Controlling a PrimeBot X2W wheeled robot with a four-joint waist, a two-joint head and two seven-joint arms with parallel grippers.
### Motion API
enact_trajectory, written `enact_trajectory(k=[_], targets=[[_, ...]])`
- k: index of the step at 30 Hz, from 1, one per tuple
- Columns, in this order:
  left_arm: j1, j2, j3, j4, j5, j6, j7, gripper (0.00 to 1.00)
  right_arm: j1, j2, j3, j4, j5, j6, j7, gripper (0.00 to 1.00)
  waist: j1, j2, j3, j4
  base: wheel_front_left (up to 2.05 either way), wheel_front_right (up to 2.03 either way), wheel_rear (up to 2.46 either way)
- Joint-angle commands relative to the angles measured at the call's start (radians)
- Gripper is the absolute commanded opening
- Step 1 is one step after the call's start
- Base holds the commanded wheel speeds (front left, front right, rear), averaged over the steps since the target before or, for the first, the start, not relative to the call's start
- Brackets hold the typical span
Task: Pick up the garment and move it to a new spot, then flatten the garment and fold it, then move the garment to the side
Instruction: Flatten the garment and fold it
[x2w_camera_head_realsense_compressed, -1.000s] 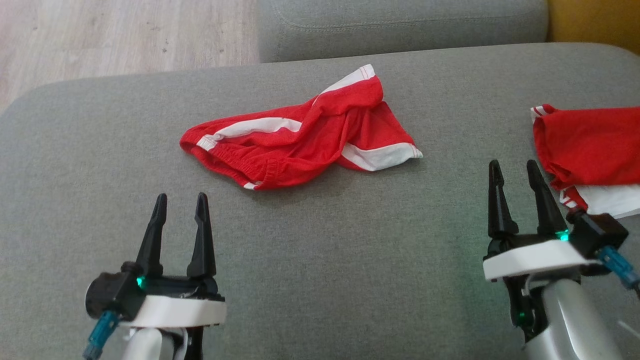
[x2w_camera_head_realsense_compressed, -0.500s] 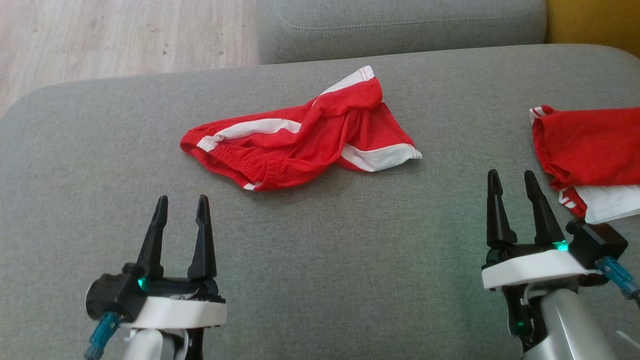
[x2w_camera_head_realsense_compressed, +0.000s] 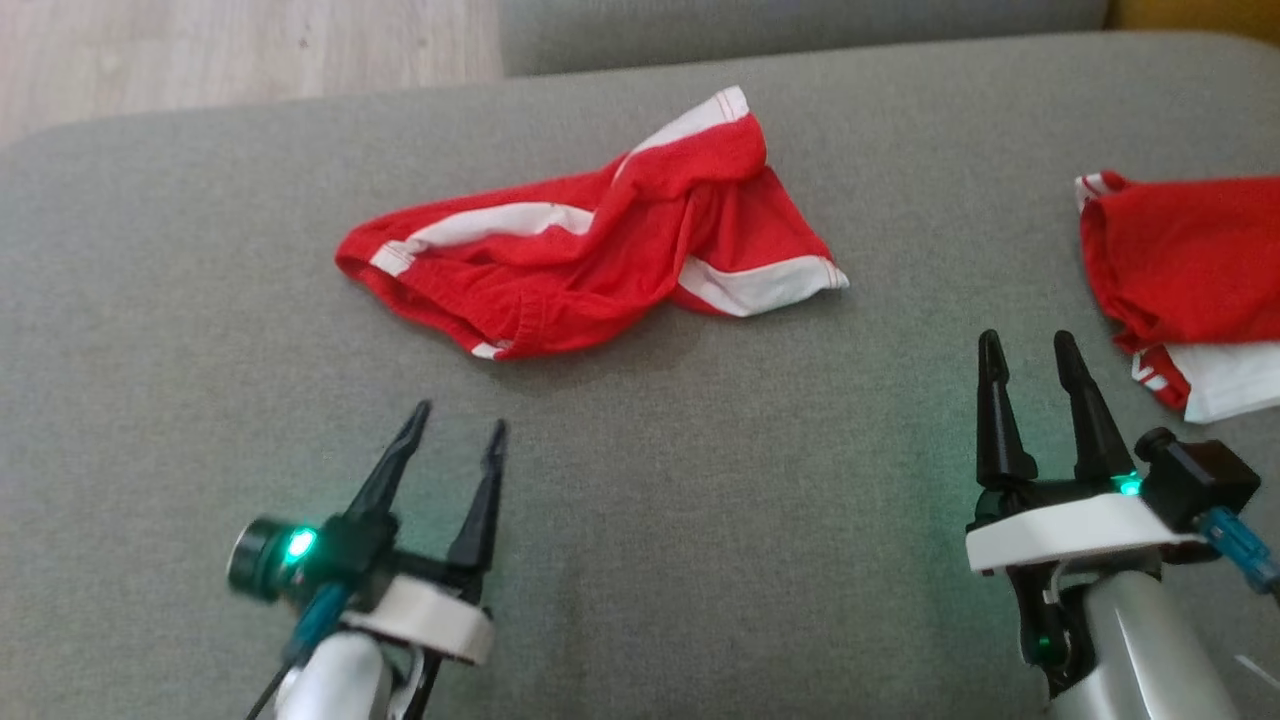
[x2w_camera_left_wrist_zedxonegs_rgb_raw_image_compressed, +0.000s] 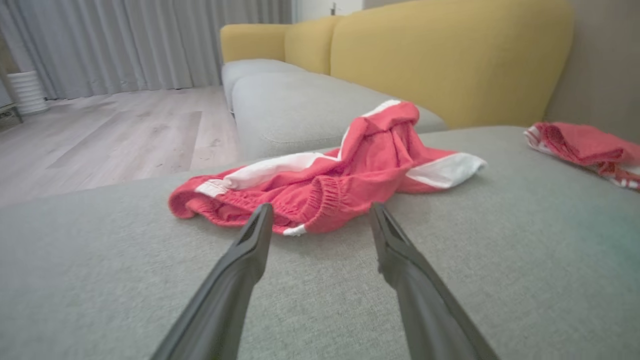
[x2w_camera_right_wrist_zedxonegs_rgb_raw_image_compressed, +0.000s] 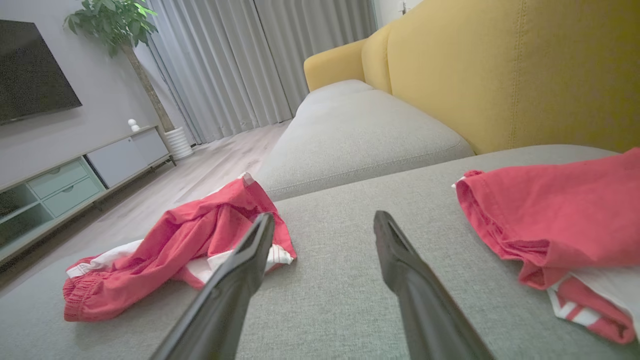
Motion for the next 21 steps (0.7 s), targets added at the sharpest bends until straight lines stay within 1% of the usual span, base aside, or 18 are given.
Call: enact_trajectory(k=[1,6,8,9,11,18,21], targets=[[-0.070,0.023,0.009,-0.006,0.014,-0.004,-0.010,1.00,-0.038,0.003,0.020,-0.038,-0.010,0.007,-0.011,1.00,-0.0001,0.0000,0.022,-0.004,0.00,0.00,0.00],[-0.180,0.079,-0.083,0.137,0.054,-0.006,-0.010,1.00,-0.055,0.003,0.031,-0.041,-0.012,0.007,-0.011,1.00,-0.0001,0.0000,0.056,-0.018,0.00,0.00,0.00],[-0.226,0.096,-0.109,0.198,0.068,-0.006,-0.010,1.00,-0.063,0.003,0.034,-0.042,-0.009,0.007,-0.011,1.00,-0.0001,0.0000,0.068,-0.024,0.00,0.00,0.00],[-0.276,0.110,-0.126,0.248,0.077,-0.006,-0.010,1.00,-0.072,0.003,0.039,-0.043,-0.007,0.007,-0.011,1.00,-0.0001,0.0000,0.081,-0.031,0.00,0.00,0.00],[-0.319,0.122,-0.143,0.290,0.074,-0.006,-0.010,1.00,-0.082,0.003,0.041,-0.041,-0.006,0.007,-0.011,1.00,-0.0001,0.0000,0.095,-0.037,0.00,0.00,0.00],[-0.432,0.179,-0.222,0.363,0.074,-0.006,-0.010,1.00,-0.108,0.003,0.036,-0.037,0.016,0.007,-0.011,1.00,-0.0001,0.0000,0.136,-0.053,0.00,0.00,0.00],[-0.454,0.189,-0.234,0.386,0.065,-0.006,-0.010,1.00,-0.114,0.003,0.036,-0.038,0.020,0.007,-0.011,1.00,-0.0001,0.0000,0.143,-0.058,0.00,0.00,0.00]])
